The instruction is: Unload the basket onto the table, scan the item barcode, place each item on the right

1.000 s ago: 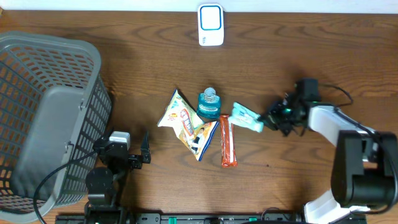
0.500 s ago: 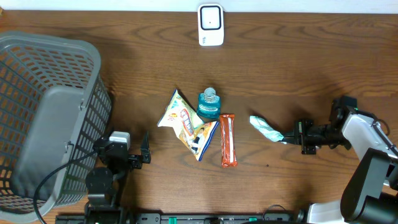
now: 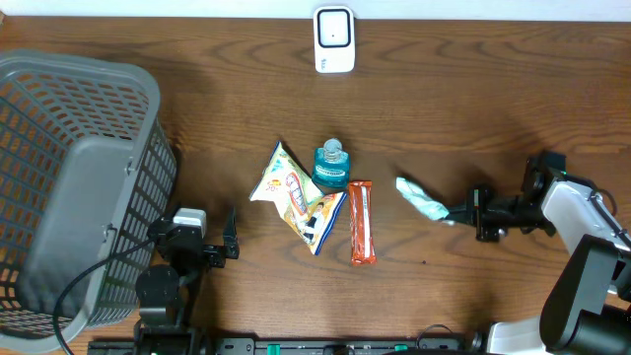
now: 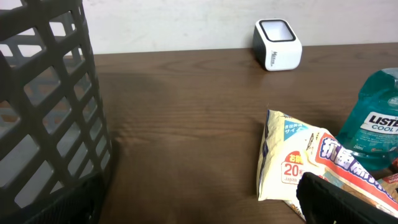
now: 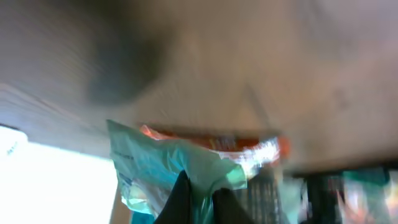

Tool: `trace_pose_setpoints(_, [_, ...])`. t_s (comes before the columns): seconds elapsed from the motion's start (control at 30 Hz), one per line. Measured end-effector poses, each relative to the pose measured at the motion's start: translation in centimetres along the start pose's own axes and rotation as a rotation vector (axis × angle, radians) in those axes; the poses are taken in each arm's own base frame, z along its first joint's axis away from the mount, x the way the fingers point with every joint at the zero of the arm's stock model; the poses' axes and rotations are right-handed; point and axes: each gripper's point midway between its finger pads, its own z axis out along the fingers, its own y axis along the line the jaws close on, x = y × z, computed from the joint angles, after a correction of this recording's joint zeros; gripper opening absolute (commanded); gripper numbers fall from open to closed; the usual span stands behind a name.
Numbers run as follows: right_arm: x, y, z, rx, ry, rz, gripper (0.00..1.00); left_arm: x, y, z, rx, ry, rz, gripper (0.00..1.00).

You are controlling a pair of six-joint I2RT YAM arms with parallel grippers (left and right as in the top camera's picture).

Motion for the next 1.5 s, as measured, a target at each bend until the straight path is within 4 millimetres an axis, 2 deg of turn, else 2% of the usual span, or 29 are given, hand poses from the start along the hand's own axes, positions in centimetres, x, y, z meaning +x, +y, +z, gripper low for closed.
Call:
trace_pose_setpoints(0.1, [-2.5,2.5,-0.2,-0.064,-0.140,-0.266,0.01,0.0,0.0,0.0,0.000,0.000,0.000,0.98])
trace_pose_setpoints(0.2, [-3.2,4.6,-0.3,-0.100,-0.221,-0.544,0.01,0.0,0.0,0.0,0.000,0.000,0.000,0.98])
trace_pose_setpoints(0.23, [-3.1,5.3,-0.2,-0.110,-0.237,-0.650,0.05,0.0,0.0,0.0,0.000,0.000,0.000,0.98])
trace_pose_setpoints(0.3, [-2.6,6.1,0.0,-0.119,-0.248,-0.815,0.30,0.0,0.0,0.0,0.000,0.000,0.000,0.98])
trace_pose_setpoints(0.33, [-2.4,6.3,0.1,-0.121,-0.248,-0.863,0.38,0.0,0.0,0.0,0.000,0.000,0.000,0.98])
trace_pose_setpoints(0.4, [-1.9,6.6,0.3,-0.125,-0.243,-0.945,0.51,0.0,0.0,0.0,0.000,0.000,0.000,0.98])
trace_pose_setpoints(0.43, [-1.6,6.6,0.4,-0.122,-0.236,-0.987,0.61,0.0,0.0,0.0,0.000,0.000,0.000,0.98])
trace_pose_setpoints(0.53, [-0.8,6.5,0.2,-0.103,-0.213,-1.050,0.70,0.0,0.0,0.0,0.000,0.000,0.000,0.98])
trace_pose_setpoints(0.57, [-0.4,6.7,-0.2,-0.101,-0.211,-1.077,0.76,0.0,0.0,0.0,0.000,0.000,0.000,0.98])
trace_pose_setpoints(0.6, [0.1,7.0,-0.5,-0.103,-0.214,-1.109,0.84,0.0,0.0,0.0,0.000,0.000,0.000,0.98])
trace_pose_setpoints(0.63, [0.6,7.4,-1.0,-0.106,-0.221,-1.150,0.98,0.0,0.0,0.0,0.000,0.000,0.000,0.98])
trace_pose_setpoints(0.8, [5.7,9.1,-3.3,-0.096,-0.338,-1.526,0.99,0.0,0.0,0.0,0.000,0.000,0.000,0.98])
trace_pose_setpoints(0.9, [8.0,9.1,-2.9,-0.015,-0.437,-1.721,0.99,0.0,0.0,0.0,0.000,0.000,0.000,0.98])
trace_pose_setpoints(0.97, [8.4,8.7,-1.8,0.092,-0.504,-1.830,0.99,0.0,0.0,0.0,0.000,0.000,0.000,0.98])
trace_pose_setpoints(1.07, [8.2,8.0,0.2,0.256,-0.561,-1.945,0.99,0.0,0.0,0.0,0.000,0.000,0.000,0.98])
trace_pose_setpoints(1.17, [7.2,7.2,2.1,0.428,-0.603,-2.018,0.99,0.0,0.0,0.0,0.000,0.000,0.000,0.98])
trace_pose_setpoints(1.3, [4.6,6.6,3.7,0.639,-0.653,-2.036,0.99,0.0,0.0,0.0,0.000,0.000,0.000,0.98])
trace_pose_setpoints(1.5, [0.6,6.3,5.1,0.840,-0.687,-1.997,0.99,0.0,0.0,0.0,0.000,0.000,0.000,0.98])
